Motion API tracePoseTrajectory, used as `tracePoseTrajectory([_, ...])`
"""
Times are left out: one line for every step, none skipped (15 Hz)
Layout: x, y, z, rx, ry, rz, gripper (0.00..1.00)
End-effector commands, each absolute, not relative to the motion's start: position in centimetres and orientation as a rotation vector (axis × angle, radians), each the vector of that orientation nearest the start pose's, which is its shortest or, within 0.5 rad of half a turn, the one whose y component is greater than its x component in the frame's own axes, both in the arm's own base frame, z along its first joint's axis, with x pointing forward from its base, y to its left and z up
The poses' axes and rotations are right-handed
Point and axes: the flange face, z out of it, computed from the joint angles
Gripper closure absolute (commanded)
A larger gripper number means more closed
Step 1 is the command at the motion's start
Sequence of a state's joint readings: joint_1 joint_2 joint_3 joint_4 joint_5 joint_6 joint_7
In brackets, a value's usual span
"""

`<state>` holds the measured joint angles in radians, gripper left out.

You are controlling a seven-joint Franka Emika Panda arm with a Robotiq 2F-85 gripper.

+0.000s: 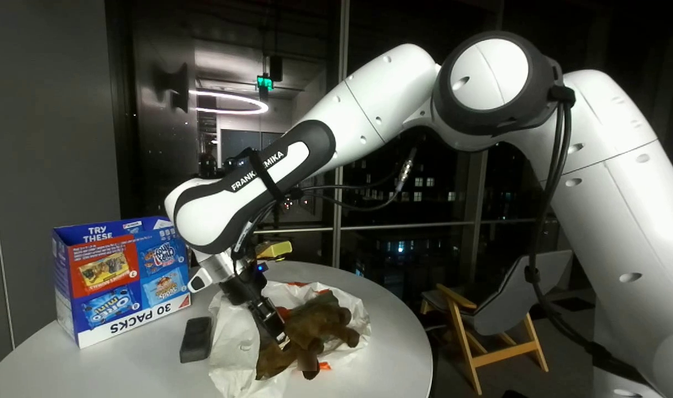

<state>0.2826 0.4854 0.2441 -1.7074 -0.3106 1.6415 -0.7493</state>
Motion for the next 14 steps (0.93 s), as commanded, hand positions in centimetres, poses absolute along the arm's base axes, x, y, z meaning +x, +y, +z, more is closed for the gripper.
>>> tracePoseTrajectory([55.2, 27.2, 29.6, -2.614, -2.078, 0.869, 0.88])
tracePoseTrajectory([55.1, 27.4, 29.8, -2.668, -2.099, 0.854, 0.88])
tracePoseTrajectory([55.1, 27.7, 30.0, -2.728, -2.107, 0.823, 0.88])
tracePoseTrajectory([55.1, 28.0, 30.3, -2.793, -2.097, 0.784, 0.88])
tracePoseTrajectory([55.1, 28.3, 30.5, -2.860, -2.074, 0.734, 0.88])
tracePoseTrajectory([55.1, 28.6, 30.7, -2.924, -2.051, 0.690, 0.88])
tracePoseTrajectory([55.0, 28.9, 30.9, -2.985, -2.041, 0.648, 0.87])
tracePoseTrajectory([54.7, 29.2, 31.4, -3.044, -2.014, 0.596, 0.87])
tracePoseTrajectory([54.4, 29.4, 31.9, -3.106, -1.993, 0.557, 0.88])
tracePoseTrajectory([54.0, 29.6, 32.6, -3.168, -1.955, 0.508, 0.88])
tracePoseTrajectory([53.6, 29.7, 33.4, -3.232, -1.926, 0.476, 0.88])
tracePoseTrajectory([53.1, 29.9, 34.2, -3.285, -1.902, 0.444, 0.88])
tracePoseTrajectory([52.4, 30.0, 35.2, -3.338, -1.897, 0.409, 0.88])
tracePoseTrajectory([52.0, 30.2, 35.8, -3.369, -1.893, 0.373, 0.88])
